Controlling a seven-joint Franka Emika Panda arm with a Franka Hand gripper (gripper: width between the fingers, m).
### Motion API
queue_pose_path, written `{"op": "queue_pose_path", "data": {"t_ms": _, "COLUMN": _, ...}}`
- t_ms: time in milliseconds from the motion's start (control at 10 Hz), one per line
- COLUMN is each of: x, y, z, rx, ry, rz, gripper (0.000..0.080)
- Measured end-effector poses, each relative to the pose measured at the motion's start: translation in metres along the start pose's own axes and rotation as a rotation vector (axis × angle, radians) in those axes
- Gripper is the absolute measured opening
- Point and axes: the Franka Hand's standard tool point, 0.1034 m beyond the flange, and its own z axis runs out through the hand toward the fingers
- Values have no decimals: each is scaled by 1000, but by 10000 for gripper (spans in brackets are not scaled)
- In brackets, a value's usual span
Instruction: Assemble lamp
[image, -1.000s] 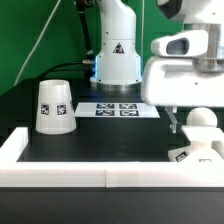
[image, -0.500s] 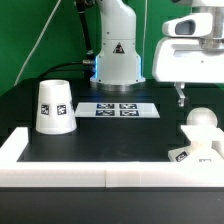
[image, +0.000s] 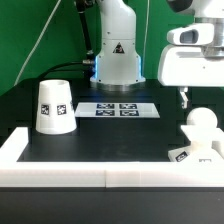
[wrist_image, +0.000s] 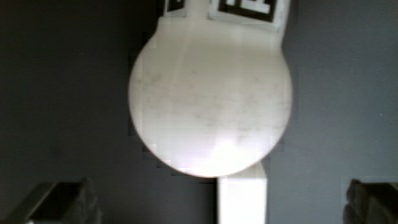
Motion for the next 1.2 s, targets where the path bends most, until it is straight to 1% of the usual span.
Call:
{"op": "queue_pose_path", "data": {"t_ms": 100, "x": -1, "y": 3, "z": 0, "rx": -2, "ry": -17, "rz": 5, "gripper": 698}}
{"op": "queue_pose_path", "data": {"t_ms": 200, "x": 1, "y": 15, "z": -1, "rx": -9, "ry": -124, "rz": 70, "gripper": 698}}
{"op": "queue_pose_path", "data": {"t_ms": 300, "x": 6, "y": 24, "z": -4, "rx": 4, "ry": -230, "rz": 149, "gripper": 698}}
{"op": "queue_pose_path", "data": {"t_ms": 400, "x": 9, "y": 34, "z": -2, "rx": 27, "ry": -333, "rz": 218, "gripper": 698}}
{"op": "queue_pose_path", "data": {"t_ms": 500, "x": 7, "y": 42, "z": 0, "rx": 42, "ry": -407, "rz": 261, "gripper": 698}}
{"op": "queue_pose_path", "data": {"t_ms": 600, "x": 4, "y": 47, "z": 1, "rx": 38, "ry": -458, "rz": 268, "gripper": 698}}
{"op": "queue_pose_path", "data": {"t_ms": 800, "x": 0, "y": 51, "z": 2, "rx": 27, "ry": -600, "rz": 253, "gripper": 698}}
{"op": "queue_pose_path", "data": {"t_ms": 1000, "x": -1, "y": 43, "z": -3, "rx": 21, "ry": -712, "rz": 217, "gripper": 698}}
{"op": "queue_pose_path", "data": {"t_ms": 1100, "x": 2, "y": 37, "z": -5, "rx": 20, "ry": -731, "rz": 217, "gripper": 698}}
{"op": "queue_pose_path", "data": {"t_ms": 1200, "x": 4, "y": 23, "z": -8, "rx": 25, "ry": -726, "rz": 233, "gripper": 698}}
